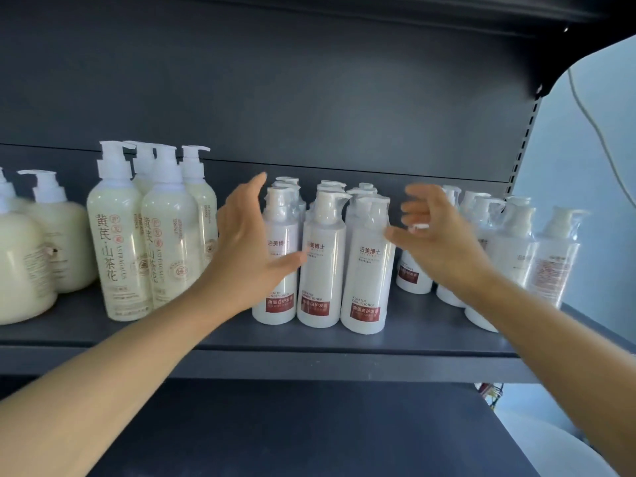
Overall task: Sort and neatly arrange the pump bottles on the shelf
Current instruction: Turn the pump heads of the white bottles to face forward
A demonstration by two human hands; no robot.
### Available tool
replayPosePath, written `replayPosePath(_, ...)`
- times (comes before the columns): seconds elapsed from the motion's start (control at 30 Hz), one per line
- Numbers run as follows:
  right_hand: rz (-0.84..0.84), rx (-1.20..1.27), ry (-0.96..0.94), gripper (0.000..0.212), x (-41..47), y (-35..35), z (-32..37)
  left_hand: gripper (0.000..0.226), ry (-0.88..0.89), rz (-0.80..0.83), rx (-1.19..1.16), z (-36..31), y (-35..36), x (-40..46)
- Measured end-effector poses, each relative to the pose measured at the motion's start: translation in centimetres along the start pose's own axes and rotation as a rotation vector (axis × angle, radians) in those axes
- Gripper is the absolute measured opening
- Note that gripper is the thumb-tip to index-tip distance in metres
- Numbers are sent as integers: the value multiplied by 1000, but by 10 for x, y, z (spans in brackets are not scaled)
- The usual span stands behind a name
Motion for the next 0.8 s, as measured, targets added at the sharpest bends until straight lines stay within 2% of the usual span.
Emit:
replayPosePath(0.07,39,43,109,73,-22,12,-22,108,-84,28,-57,18,12,-17)
replayPosePath(0.13,148,58,244,84,-42,31,-44,113,-188,69,-109,38,26,-30)
replayPosePath(0.2,219,53,302,83,-57,49,-60,115,-275,126,-175,52,39,-39)
replayPosePath(0.33,167,-20,234,62,-68,65,-66,110,-331,187,-288,60,50,-43)
replayPosePath(0.43,130,-67,169,54,-72,67,-63,94,-320,209,-275,57,53,-41)
replayPosePath(0.57,111,-126,135,51,-74,67,-61,75,-340,206,-262,59,56,-40)
replayPosePath(0.8,124,-133,133,55,-75,67,-58,74,-361,227,-259,61,55,-40)
Point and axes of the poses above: each hand's wrist, its own x-axis towards the middle knuckle, its own y-axis out of the palm, z = x × y, the point moved 4 cm from there along x, towards the middle knuckle, and after that the axes turned 5 degrees about x, right-handed, at the moved point
